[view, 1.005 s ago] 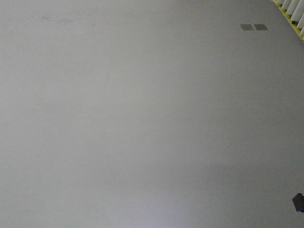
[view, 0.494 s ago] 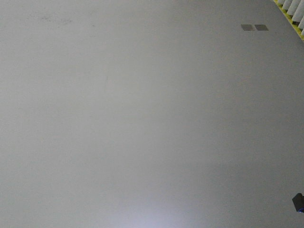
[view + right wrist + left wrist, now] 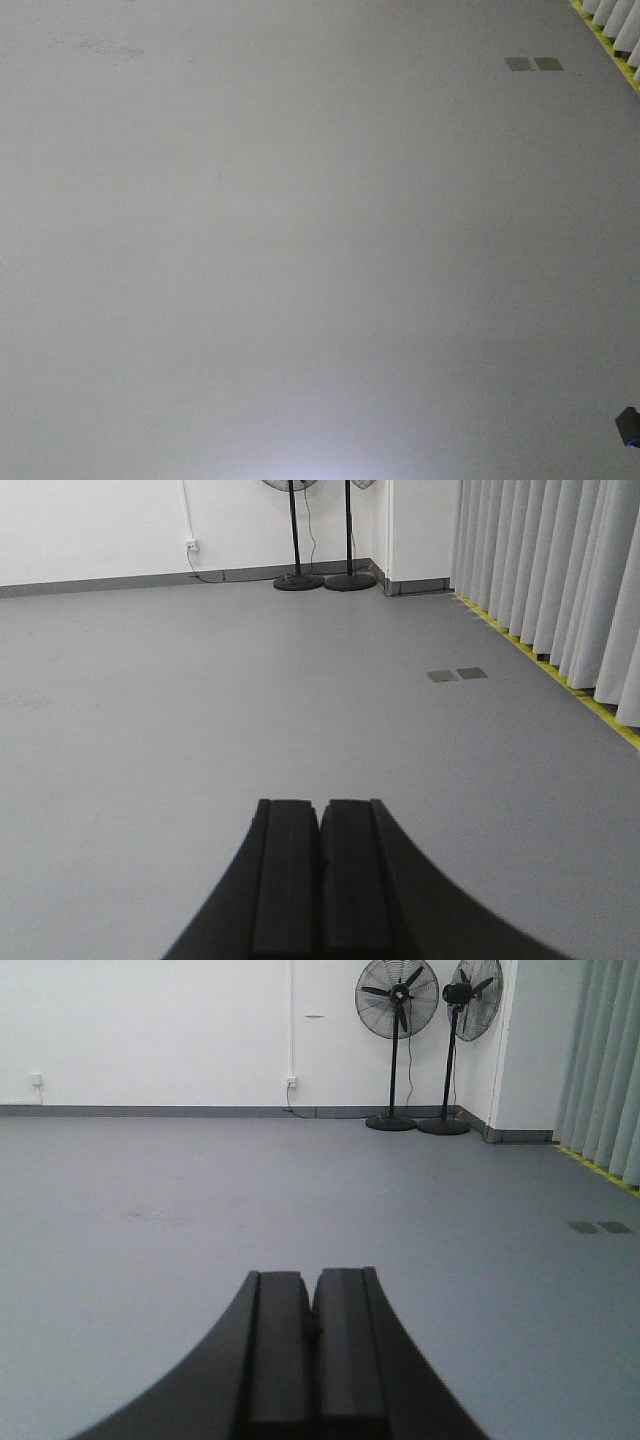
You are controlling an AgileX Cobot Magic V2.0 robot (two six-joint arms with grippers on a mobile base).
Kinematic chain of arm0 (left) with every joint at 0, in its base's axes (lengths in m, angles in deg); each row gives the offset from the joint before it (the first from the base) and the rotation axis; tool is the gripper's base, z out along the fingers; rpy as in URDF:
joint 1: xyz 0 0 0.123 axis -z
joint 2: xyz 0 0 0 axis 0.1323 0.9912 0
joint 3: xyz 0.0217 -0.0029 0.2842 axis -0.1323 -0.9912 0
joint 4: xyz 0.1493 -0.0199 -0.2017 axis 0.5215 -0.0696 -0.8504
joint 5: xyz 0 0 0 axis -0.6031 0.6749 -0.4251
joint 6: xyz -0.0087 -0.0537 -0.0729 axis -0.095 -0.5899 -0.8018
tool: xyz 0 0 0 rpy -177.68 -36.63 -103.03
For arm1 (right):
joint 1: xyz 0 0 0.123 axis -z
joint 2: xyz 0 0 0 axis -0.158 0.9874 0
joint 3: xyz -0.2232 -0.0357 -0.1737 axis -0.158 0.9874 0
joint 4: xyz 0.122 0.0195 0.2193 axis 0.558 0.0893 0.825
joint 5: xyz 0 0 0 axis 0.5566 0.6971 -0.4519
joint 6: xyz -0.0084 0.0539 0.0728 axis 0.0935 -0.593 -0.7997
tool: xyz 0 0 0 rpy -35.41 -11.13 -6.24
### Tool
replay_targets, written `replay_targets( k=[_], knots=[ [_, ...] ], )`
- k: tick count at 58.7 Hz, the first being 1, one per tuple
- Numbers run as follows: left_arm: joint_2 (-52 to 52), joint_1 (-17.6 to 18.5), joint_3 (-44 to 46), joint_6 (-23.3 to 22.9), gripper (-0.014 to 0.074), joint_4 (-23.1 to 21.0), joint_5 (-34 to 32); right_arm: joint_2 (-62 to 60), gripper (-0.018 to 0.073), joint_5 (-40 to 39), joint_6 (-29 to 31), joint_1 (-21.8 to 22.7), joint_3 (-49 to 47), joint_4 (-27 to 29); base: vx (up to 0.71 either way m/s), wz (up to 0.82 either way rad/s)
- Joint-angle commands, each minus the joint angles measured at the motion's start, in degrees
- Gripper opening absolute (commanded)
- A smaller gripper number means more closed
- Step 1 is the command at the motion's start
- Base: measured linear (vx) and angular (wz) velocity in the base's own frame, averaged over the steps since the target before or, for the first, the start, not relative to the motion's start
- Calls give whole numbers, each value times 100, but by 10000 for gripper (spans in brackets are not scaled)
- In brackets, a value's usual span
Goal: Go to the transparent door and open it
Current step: 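Drive the base forward across the grey floor toward the wooden platform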
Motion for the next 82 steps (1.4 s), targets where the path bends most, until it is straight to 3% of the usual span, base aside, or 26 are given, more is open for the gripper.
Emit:
replay_targets(
  k=[1, 82],
  knots=[
    [-83, 34, -93, -45, -6, -46, -459, -92, -9, -484, 4, 20, 27, -19, 19, 2],
    [-83, 34, -93, -45, -6, -46, -459, -92, -9, -485, 4, 20, 27, -19, 28, -2]
  ],
)
